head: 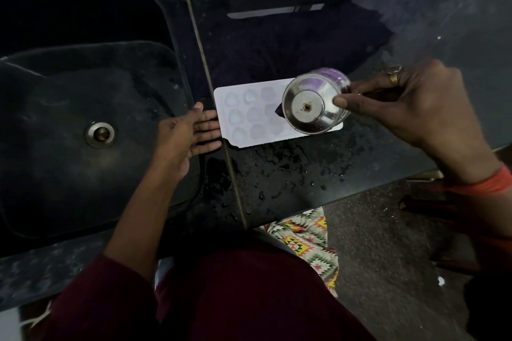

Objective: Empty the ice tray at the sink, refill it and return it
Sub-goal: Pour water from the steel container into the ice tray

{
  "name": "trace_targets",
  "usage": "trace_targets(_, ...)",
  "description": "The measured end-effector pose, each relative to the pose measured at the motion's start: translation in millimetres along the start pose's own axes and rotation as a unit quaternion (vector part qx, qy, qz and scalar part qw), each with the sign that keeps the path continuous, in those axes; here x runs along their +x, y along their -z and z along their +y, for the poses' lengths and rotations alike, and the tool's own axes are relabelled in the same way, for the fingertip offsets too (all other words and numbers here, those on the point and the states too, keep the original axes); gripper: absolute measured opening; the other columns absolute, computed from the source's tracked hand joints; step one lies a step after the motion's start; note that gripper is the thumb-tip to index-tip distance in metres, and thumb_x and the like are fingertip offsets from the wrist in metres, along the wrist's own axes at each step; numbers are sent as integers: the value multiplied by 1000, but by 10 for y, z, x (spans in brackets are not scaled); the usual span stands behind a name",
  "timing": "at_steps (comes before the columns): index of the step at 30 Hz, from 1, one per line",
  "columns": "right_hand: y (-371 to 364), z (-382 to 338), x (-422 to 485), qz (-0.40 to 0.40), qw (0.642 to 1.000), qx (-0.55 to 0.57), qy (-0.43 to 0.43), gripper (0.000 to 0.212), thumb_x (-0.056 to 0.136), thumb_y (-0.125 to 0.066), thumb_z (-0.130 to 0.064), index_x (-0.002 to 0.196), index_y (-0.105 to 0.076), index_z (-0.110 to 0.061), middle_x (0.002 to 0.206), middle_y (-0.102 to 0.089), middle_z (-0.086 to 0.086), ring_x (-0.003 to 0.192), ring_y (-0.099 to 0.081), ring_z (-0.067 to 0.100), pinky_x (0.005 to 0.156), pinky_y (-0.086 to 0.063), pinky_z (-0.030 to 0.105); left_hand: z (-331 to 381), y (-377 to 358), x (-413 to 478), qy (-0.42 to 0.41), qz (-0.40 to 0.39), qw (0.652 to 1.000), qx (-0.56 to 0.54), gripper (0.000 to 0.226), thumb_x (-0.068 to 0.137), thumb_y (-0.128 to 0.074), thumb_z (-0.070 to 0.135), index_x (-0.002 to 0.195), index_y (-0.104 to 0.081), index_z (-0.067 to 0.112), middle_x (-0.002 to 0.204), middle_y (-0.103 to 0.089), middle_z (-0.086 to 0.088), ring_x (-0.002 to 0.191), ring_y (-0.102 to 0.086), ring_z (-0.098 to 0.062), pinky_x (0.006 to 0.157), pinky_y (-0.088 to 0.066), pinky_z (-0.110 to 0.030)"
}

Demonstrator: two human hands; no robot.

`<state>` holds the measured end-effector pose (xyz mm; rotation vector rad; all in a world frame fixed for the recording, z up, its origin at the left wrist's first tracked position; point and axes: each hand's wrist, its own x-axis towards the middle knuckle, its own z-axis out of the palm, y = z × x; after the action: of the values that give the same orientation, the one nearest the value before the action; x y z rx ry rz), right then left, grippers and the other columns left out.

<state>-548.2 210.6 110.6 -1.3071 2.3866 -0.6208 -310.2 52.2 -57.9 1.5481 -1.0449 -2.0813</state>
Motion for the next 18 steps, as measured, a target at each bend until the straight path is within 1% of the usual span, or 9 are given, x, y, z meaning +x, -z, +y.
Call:
trace_targets(1, -1, 1, 1, 2, 1000, 1, 1, 42, 73, -72, -59, 95, -80, -25, 86, -77, -3, 78, -68, 5, 64, -47, 16, -3, 1, -2, 0, 0, 1000, 0, 37, 100, -56, 39, 99, -74, 6, 90, -78, -11, 86, -76, -24, 62, -61, -31)
trace_targets(2, -3, 3, 0, 3, 1000, 0, 1, 42, 72, -71, -60, 95, -80, -25, 86, -77, -3, 78, -68, 5, 63, -47, 16, -6, 1, -3, 0, 0, 1000, 0, 37, 100, -56, 39, 100, -74, 6, 90, -78, -11, 86, -76, -24, 62, -61, -31)
trace_targets(4, -7, 3, 0, 2, 1000, -5, 4, 44, 72, -70, -61, 96, -81, -25, 87, -78, -2, 71, -69, 7, 63, -47, 17, -11, 1, -5, 1, 0, 1000, 0, 37, 100, -57, 39, 99, -74, 6, 89, -78, -11, 86, -76, -24, 61, -61, -31)
trace_targets(5, -7, 2, 1, 3, 1000, -7, 7, 44, 73, -70, -61, 96, -81, -25, 87, -78, -2, 71, -69, 7, 63, -47, 16, -11, 1, -5, 2, 1, 1000, -1, 37, 99, -57, 39, 99, -74, 7, 89, -78, -11, 86, -76, -24, 61, -61, -31)
trace_targets(8, -9, -2, -2, 7, 1000, -9, 13, 40, 74, -71, -58, 95, -80, -25, 86, -77, -2, 85, -65, 0, 60, -43, 8, -12, 9, -1, 2, 0, 1000, -2, 37, 99, -57, 39, 99, -74, 7, 89, -78, -10, 86, -76, -23, 61, -60, -30)
trace_targets(10, -14, 1, -7, 5, 1000, -13, 16, 38, 74, -73, -56, 95, -80, -25, 86, -77, -2, 87, -64, -2, 59, -42, 5, -14, 12, 2, 2, -1, 1000, -2, 37, 99, -56, 40, 99, -74, 7, 89, -78, -10, 86, -76, -23, 60, -60, -30)
trace_targets(14, -21, 1, -13, 3, 1000, -22, 16, 37, 75, -75, -54, 94, -81, -23, 84, -76, -3, 84, -64, -2, 57, -41, 2, -20, 13, 15, 4, 0, 1000, -2, 37, 99, -57, 40, 100, -74, 7, 90, -78, -11, 86, -76, -23, 60, -60, -30)
trace_targets(18, -33, 1, -10, 8, 1000, -13, 9, 33, 75, -76, -53, 94, -80, -26, 78, -72, -8, 69, -62, -15, 57, -42, 1, -30, 16, 30, 7, -3, 1000, -1, 37, 99, -57, 40, 100, -74, 7, 92, -78, -11, 87, -76, -24, 61, -61, -31)
